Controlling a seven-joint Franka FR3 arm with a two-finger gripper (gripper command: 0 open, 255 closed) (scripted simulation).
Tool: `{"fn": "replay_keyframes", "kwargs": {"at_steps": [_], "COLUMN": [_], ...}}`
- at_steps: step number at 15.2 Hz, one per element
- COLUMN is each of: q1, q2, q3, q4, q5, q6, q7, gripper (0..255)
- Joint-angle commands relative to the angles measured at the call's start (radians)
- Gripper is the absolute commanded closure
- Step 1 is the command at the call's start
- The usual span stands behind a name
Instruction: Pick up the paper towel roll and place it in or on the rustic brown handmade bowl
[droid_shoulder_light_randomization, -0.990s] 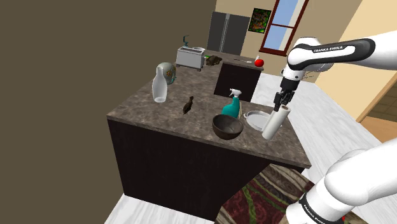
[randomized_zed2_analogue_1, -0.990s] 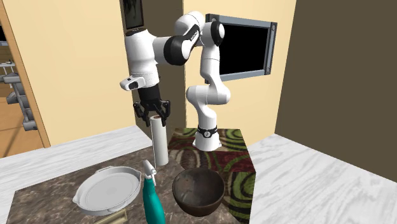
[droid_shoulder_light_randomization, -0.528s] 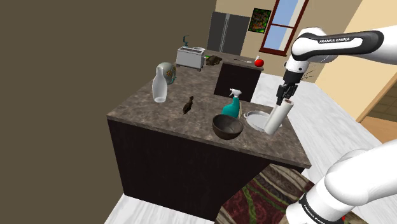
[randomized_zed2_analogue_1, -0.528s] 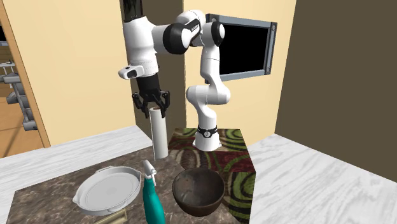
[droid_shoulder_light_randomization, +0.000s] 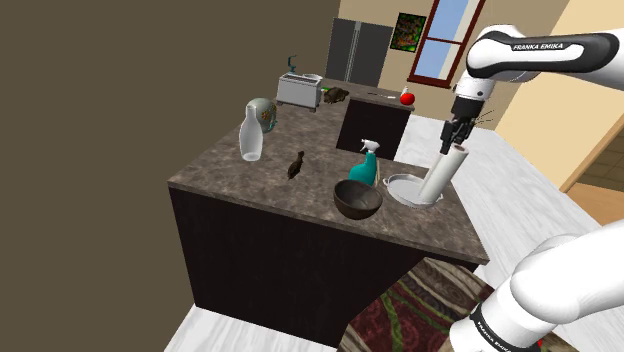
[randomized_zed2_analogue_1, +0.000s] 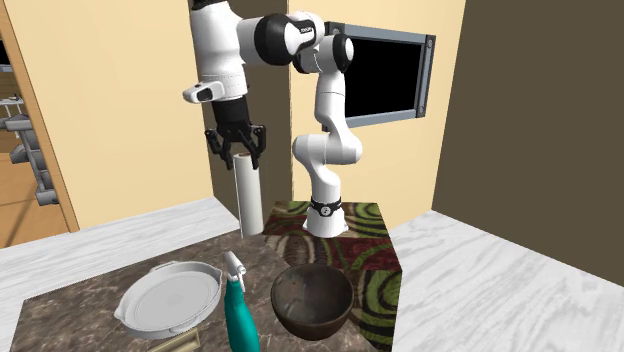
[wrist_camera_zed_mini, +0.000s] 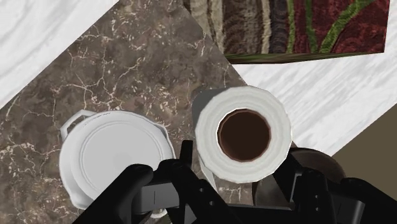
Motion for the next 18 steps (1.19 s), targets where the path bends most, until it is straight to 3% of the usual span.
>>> {"fn": "replay_keyframes", "kwargs": {"at_steps": [1, 7, 18], "q1": [0.001, 0.005, 0.100], "q2": [0.003, 0.009, 0.231], "q3": [0.002, 0.007, 0.122], "q4": [0.032, 0.111, 0.429], "q5": [0.002, 0.007, 0.119], "q6": [-0.030, -0.102, -0.207], "q7": [0.000, -0.001, 0.183], "gripper": [255, 255, 255]}}
